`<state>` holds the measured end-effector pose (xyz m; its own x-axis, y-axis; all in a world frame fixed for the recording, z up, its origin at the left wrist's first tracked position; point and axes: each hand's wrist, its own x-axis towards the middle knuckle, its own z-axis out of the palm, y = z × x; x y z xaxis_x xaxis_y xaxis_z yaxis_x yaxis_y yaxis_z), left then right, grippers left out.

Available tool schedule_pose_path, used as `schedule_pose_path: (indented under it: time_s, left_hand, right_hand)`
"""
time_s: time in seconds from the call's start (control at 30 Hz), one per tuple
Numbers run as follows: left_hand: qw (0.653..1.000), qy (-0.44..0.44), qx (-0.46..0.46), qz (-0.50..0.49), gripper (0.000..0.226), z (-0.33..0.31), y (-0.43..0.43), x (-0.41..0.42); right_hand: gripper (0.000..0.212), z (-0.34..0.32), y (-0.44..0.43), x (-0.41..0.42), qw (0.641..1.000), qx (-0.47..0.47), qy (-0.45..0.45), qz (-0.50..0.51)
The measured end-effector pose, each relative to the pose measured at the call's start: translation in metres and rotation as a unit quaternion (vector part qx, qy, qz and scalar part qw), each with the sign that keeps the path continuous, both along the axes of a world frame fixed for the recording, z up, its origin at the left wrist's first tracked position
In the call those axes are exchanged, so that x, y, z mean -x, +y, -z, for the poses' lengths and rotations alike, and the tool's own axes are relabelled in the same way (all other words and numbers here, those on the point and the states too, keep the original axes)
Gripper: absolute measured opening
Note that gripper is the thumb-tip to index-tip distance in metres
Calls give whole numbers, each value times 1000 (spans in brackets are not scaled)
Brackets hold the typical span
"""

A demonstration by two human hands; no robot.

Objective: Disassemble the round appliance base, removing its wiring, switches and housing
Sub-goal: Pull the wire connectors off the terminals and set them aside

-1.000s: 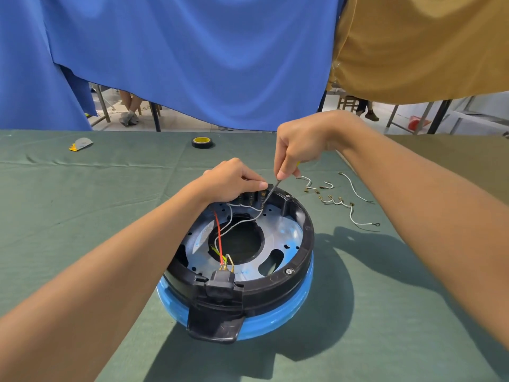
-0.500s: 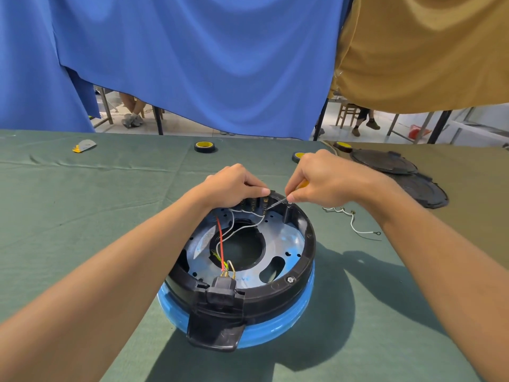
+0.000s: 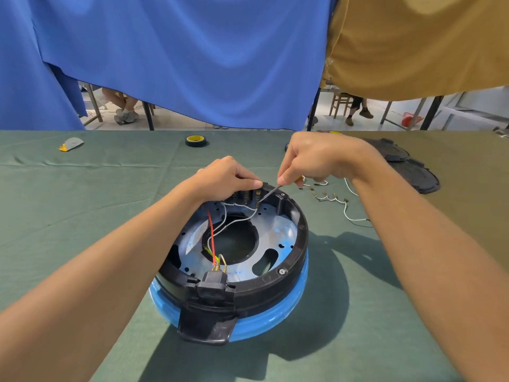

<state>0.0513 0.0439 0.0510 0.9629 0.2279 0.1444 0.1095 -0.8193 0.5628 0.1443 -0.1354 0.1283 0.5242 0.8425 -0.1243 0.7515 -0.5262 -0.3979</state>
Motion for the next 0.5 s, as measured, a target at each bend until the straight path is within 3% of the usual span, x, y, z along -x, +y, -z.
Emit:
schedule_pose_path:
  time_s: [0.27,0.5]
  left_hand:
    - [1000,13,-4,-3,19,-2,-2,2]
    - [1000,9,0,-4,20,-2,-4,4]
  right_hand:
    - [15,-19,23,-7,995,69,73,2]
    - [12,-1,1,-2,1000,4,12,-9]
